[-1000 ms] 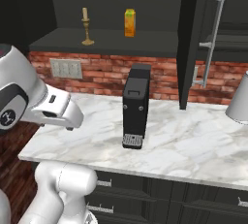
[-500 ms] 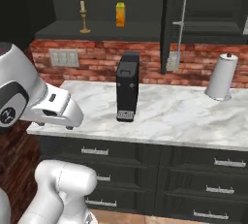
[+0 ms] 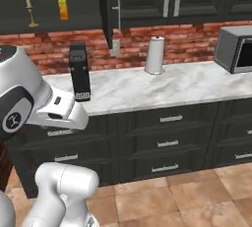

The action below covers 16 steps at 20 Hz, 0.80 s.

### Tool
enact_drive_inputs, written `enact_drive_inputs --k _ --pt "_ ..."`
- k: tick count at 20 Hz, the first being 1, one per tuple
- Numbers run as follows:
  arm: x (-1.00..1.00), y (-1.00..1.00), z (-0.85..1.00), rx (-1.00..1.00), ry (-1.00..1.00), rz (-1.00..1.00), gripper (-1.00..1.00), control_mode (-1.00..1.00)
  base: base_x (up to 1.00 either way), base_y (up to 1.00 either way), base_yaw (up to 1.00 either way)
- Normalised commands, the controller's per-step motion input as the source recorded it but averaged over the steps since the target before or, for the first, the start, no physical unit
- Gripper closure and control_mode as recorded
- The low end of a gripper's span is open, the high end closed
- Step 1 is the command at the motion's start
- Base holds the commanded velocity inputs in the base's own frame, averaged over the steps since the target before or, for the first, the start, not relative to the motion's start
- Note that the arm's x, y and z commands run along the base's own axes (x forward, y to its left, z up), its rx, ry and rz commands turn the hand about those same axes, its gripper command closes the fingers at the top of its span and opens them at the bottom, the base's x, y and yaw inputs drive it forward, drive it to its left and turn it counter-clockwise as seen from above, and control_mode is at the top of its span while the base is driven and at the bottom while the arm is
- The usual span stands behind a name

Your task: Pick the candle and candle from the dining table and place them in the open cabinet. Close the cabinet after placing the objects.

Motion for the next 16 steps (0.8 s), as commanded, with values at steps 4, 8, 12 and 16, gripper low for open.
enact_drive_inputs --k 4,8,12,16 --pt "0.00 0.00 0.00 0.00 0.00 0.00 -1.00 1.00 -0.16 -0.11 -0.68" --pt "0.00 0.00 0.00 0.00 0.00 0.00 -1.00 1.00 -0.01 -0.14 -0.63" --pt "0.00 0.00 0.00 0.00 0.00 0.00 -1.00 1.00 0.00 -0.08 -0.59" --pt "0.00 0.00 0.00 0.00 0.00 0.00 -1.00 1.00 0.04 0.00 -0.56"
